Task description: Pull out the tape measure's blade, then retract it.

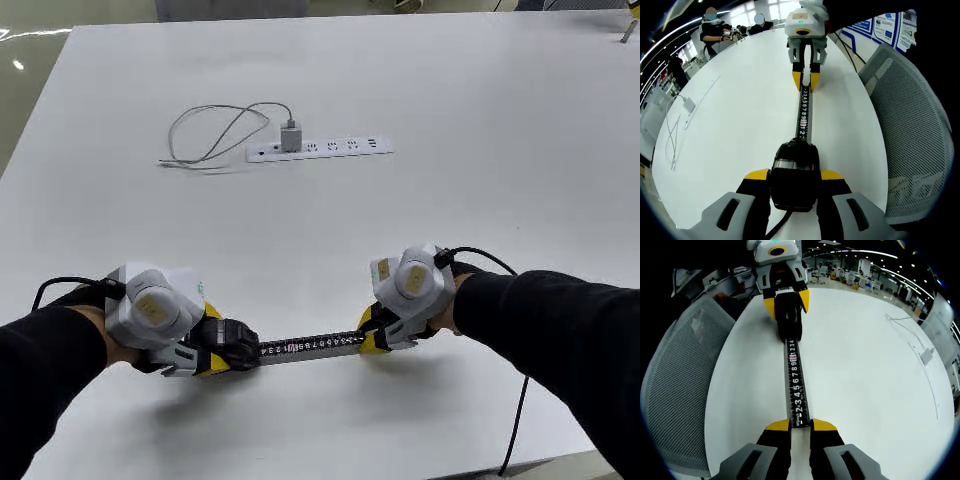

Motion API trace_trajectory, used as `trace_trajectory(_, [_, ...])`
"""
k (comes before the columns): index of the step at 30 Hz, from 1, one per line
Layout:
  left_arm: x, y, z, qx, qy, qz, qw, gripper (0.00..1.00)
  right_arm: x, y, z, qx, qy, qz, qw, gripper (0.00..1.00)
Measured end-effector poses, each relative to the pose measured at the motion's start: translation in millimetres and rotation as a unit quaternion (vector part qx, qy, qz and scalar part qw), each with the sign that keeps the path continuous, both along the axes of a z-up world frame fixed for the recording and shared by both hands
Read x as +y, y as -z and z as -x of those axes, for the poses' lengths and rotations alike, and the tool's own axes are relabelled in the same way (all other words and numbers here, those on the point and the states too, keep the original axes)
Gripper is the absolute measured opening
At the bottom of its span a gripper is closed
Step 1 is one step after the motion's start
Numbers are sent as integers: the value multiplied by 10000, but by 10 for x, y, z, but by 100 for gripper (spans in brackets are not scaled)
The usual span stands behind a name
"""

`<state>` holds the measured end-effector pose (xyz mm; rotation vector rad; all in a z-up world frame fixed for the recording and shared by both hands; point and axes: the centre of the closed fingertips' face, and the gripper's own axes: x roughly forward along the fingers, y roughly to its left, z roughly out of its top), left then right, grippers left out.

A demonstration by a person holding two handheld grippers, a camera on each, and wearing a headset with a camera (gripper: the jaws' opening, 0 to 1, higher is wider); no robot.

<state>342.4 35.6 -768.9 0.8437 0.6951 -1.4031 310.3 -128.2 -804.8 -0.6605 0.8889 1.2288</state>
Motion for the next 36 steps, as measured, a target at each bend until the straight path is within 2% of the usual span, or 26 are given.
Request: trace_trajectory(36, [4, 1, -6, 4, -10, 15, 10000, 30, -181, 0, 29, 46, 68, 80, 9999, 9])
